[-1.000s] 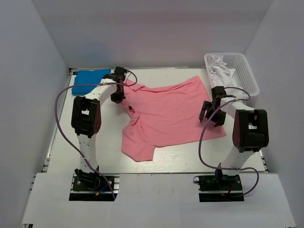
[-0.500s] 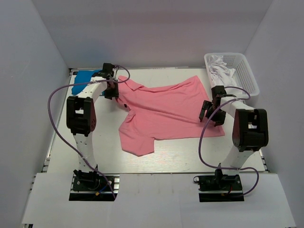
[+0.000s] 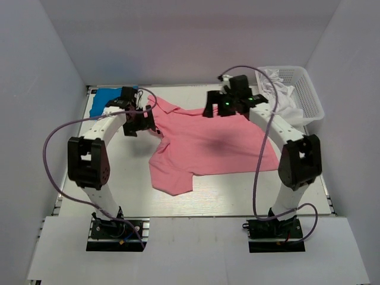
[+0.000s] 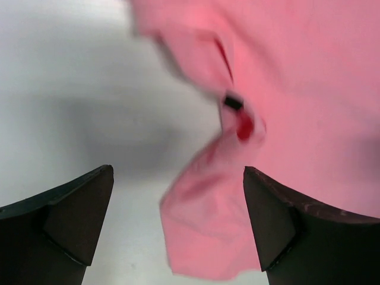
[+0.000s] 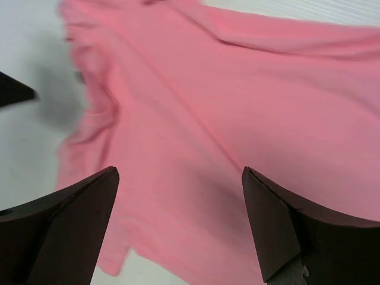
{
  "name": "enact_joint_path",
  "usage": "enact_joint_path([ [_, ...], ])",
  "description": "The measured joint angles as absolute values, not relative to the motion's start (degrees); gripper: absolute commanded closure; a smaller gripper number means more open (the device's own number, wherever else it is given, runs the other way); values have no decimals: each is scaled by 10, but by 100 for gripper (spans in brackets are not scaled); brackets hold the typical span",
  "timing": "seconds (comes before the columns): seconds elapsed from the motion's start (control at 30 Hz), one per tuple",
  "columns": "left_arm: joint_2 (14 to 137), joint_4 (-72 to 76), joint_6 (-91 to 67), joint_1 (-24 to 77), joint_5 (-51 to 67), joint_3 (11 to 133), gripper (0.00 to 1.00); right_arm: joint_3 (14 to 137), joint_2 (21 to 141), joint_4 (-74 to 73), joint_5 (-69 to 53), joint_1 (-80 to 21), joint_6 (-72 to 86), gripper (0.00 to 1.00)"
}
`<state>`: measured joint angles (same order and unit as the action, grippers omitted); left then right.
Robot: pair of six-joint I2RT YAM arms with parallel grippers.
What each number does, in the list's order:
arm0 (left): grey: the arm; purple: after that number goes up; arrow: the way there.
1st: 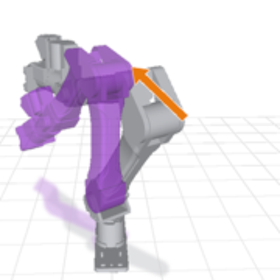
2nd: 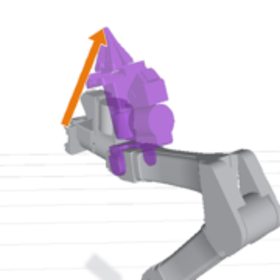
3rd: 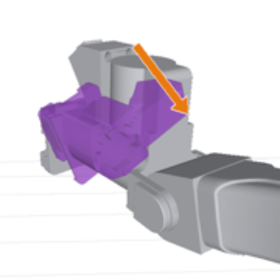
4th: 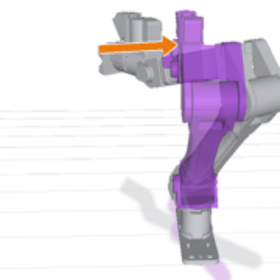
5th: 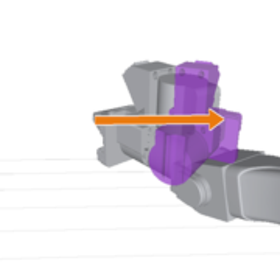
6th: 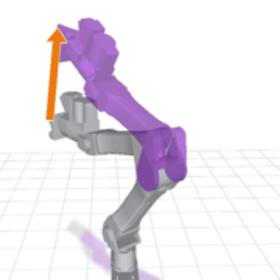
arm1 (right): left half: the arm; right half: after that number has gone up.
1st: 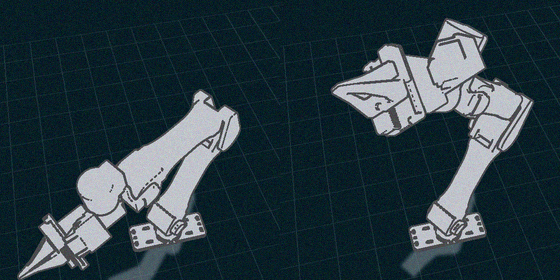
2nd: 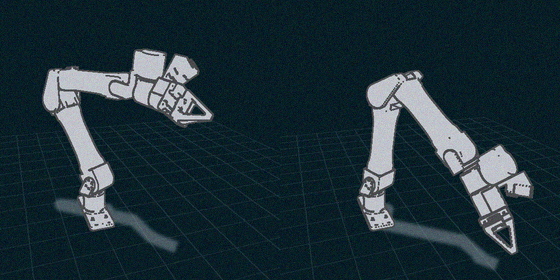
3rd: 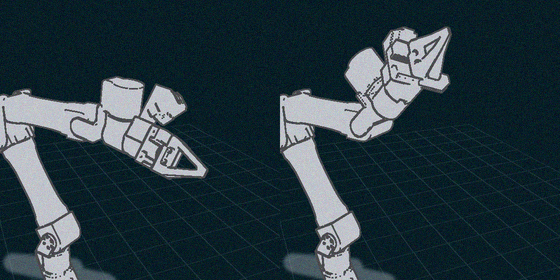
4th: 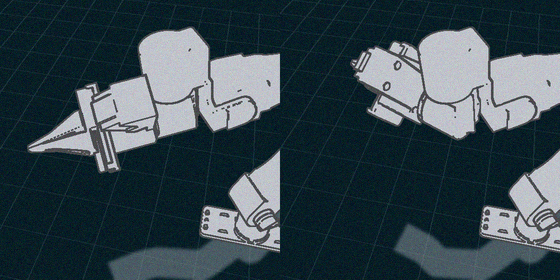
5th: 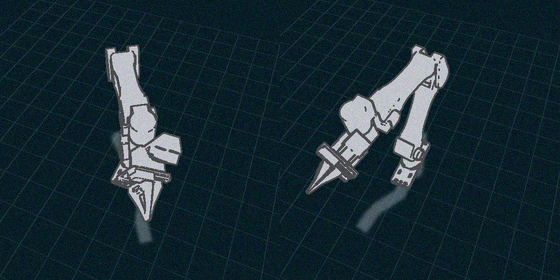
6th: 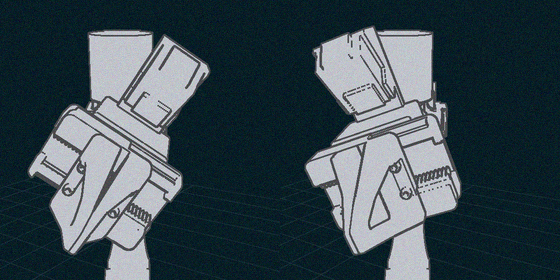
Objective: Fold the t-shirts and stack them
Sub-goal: Flatten out the tshirt
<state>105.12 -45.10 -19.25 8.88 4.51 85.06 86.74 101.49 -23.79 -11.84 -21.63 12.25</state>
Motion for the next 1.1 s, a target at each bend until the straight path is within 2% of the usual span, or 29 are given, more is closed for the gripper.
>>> enact_joint_path([
  [0.13, 962, -428, -223, 90, 85, 712, 5, 935, 1105, -197, -188, -276, 145, 10],
  [0.27, 929, -409, -243, 95, 111, 627, 11, 1008, 1210, -196, -237, -308, 167, 10],
  [0.43, 930, -378, -258, 96, 125, 604, 16, 1059, 1291, -192, -265, -343, 197, 10],
  [0.57, 935, -349, -262, 95, 126, 604, 18, 1065, 1318, -191, -276, -362, 228, 10],
  [0.67, 951, -334, -262, 95, 127, 608, 23, 1061, 1329, -192, -269, -361, 249, 10],
  [0.9, 988, -309, -269, 102, 162, 591, 52, 1017, 1318, -169, -252, -344, 286, 10],
  [0.93, 988, -306, -270, 104, 167, 580, 73, 1013, 1317, -165, -253, -343, 289, 10],
  [1.0, 988, -303, -276, 107, 180, 561, 100, 1013, 1316, -163, -252, -343, 294, 10],
  [1.1, 981, -301, -283, 118, 195, 544, 100, 1011, 1316, -161, -253, -343, 297, 10],
])
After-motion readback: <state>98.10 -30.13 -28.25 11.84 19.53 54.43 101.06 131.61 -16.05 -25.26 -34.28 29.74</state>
